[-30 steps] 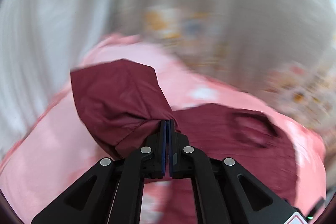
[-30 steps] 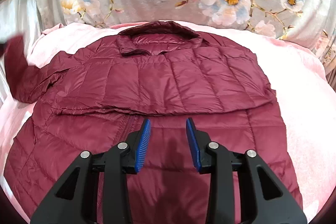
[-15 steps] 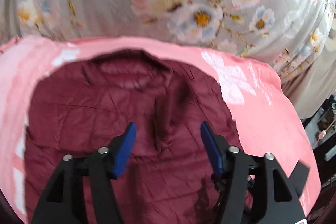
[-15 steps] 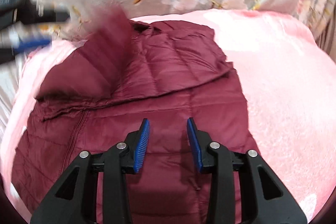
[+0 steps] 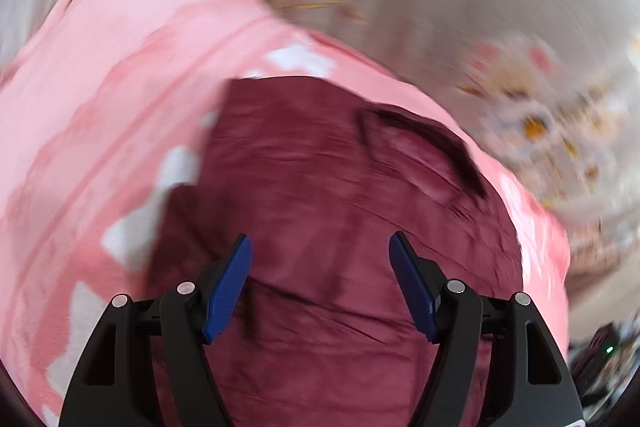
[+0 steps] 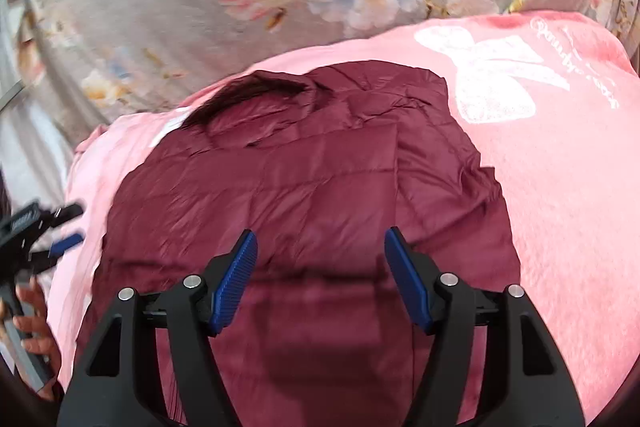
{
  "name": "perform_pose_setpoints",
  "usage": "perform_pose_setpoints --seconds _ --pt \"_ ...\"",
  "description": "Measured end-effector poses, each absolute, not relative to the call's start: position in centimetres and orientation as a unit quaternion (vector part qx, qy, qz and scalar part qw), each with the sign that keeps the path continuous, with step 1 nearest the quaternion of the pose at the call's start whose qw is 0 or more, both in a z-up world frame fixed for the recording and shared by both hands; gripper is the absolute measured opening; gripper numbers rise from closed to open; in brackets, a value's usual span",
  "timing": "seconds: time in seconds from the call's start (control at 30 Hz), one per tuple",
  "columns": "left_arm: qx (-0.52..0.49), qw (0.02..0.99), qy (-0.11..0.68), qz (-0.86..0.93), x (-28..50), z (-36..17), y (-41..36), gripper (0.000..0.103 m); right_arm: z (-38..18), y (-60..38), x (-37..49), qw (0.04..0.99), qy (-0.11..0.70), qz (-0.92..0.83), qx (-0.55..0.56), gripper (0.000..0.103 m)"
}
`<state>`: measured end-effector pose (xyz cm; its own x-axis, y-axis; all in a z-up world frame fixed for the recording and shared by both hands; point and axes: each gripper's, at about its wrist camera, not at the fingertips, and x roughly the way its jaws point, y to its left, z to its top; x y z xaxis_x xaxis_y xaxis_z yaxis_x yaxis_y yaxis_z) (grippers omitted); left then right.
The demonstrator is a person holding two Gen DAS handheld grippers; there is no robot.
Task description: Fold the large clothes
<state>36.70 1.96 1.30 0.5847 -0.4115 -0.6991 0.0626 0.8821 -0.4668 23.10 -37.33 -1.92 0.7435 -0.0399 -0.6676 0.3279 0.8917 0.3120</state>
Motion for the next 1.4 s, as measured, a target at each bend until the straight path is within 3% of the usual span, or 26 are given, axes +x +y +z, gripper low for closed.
perform_pose_setpoints --seconds 0.07,0.13,0.2,0.3,0.37,0.4,0.5,0.53,0.77,0.8,0.9,0.93,1.27,1.3,1.33,1.37,1.4 --pt "-0.237 0.852 0.449 -0.127 37.6 0.1 4.2 0.068 -2.6 -38.1 24.2 0.901 0.355 -0.103 0.227 0.064" --pt "-0.267 0.837 0.46 -0.132 38.2 -0.9 5.3 0.068 -3.5 -38.6 25.1 0.892 0.367 -0.094 0.245 0.055" --pt "-0.291 0.823 0.467 -0.139 38.8 -1.8 5.8 0.068 -4.1 -38.7 26.0 0.887 0.381 -0.09 0.246 0.021" --pt "-0.308 0.815 0.469 -0.146 39.7 -2.4 5.5 0.068 -3.0 -38.6 26.1 0.894 0.366 -0.083 0.243 0.002" --pt "-0.306 0.817 0.47 -0.134 40.4 -2.7 5.4 0.065 -1.1 -38.5 25.5 0.907 0.339 -0.078 0.237 0.001" --pt "-0.303 0.819 0.472 -0.123 40.6 -2.8 5.5 0.056 -0.1 -38.5 25.1 0.913 0.326 -0.077 0.233 0.001" --pt "-0.257 0.837 0.477 -0.081 41.0 -2.7 5.4 0.009 2.8 -38.3 24.1 0.93 0.296 -0.073 0.206 0.001" --pt "-0.231 0.844 0.479 -0.069 41.0 -2.6 5.2 0.0 2.9 -38.2 24.0 0.932 0.299 -0.077 0.193 0.001" --pt "-0.21 0.848 0.482 -0.073 38.5 -2.4 6.1 0.002 -0.7 -38.6 24.3 0.919 0.339 -0.096 0.176 0.001" --pt "-0.223 0.842 0.484 -0.085 38.0 -2.4 6.2 0.01 -0.7 -38.6 24.3 0.92 0.336 -0.096 0.178 0.001" --pt "-0.277 0.818 0.492 -0.114 37.5 -2.8 7.0 0.057 0.2 -38.3 24.3 0.924 0.327 -0.09 0.178 0.001" --pt "-0.295 0.815 0.485 -0.114 37.5 -2.9 7.3 0.057 0.6 -38.1 24.3 0.925 0.324 -0.089 0.174 0.001" --pt "-0.376 0.777 0.493 -0.107 41.7 -5.3 6.2 0.056 4.5 -36.7 23.7 0.939 0.302 -0.066 0.147 0.001" --pt "-0.38 0.779 0.489 -0.1 42.1 -5.3 6.2 0.048 4.8 -36.6 23.6 0.941 0.299 -0.066 0.144 0.001" --pt "-0.375 0.784 0.485 -0.096 42.3 -5.0 6.4 0.021 4.9 -36.7 23.5 0.942 0.296 -0.067 0.142 0.001" --pt "-0.361 0.793 0.482 -0.091 42.5 -4.5 6.4 0.008 5.0 -36.8 23.3 0.943 0.293 -0.074 0.137 0.001" --pt "-0.345 0.805 0.475 -0.09 42.3 -3.7 6.6 0.004 4.8 -36.9 23.1 0.944 0.293 -0.079 0.132 0.001"
